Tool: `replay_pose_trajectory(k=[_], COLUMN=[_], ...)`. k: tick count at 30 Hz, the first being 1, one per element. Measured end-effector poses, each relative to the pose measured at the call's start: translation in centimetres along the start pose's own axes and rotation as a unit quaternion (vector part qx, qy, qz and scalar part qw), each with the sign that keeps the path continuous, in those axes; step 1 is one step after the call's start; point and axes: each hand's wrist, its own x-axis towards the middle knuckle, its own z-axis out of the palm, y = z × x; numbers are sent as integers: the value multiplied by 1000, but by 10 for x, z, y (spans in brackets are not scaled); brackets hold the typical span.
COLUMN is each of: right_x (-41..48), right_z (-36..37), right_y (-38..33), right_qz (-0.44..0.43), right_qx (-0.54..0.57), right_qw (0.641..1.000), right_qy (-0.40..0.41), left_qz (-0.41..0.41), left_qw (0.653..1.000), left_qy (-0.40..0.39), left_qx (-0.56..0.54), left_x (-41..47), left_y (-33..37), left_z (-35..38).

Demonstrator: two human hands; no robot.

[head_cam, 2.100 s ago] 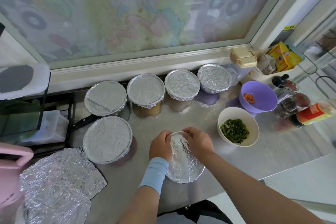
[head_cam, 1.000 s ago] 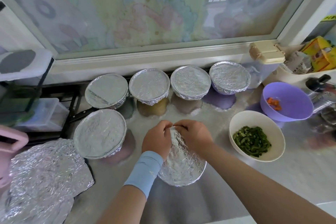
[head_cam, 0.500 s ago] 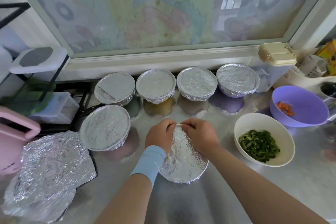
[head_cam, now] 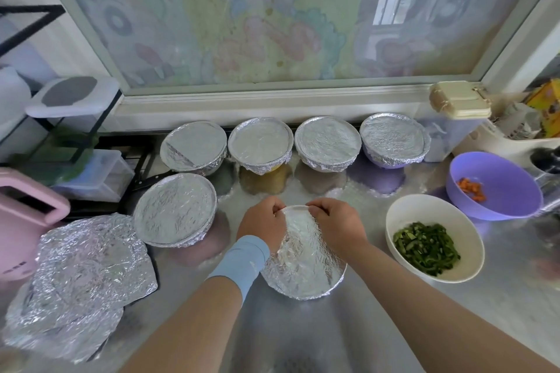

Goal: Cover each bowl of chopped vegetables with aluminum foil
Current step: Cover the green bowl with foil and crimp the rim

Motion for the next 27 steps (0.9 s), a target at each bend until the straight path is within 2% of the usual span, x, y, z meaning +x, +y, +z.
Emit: replay_pose_trajectory(k=[5, 11, 21, 27], right_x=[-2, -3, -2, -3], right_z=[5, 6, 6, 5], right_y=[3, 4, -1, -3], right_qz=[-6, -10, 5, 14], right_qx=[-2, -2, -32, -24], right_qw=[1000, 1000, 999, 999], right_qy=[14, 14, -6, -19], left_qz=[43, 20, 16, 8], left_qw=[998, 996, 995, 996], left_qy=[-14, -23, -38, -5], left_qx=[-42, -88, -86, -86], left_x=[2, 7, 6, -2], left_y=[2, -4, -4, -5], left_z=[5, 7, 5, 6])
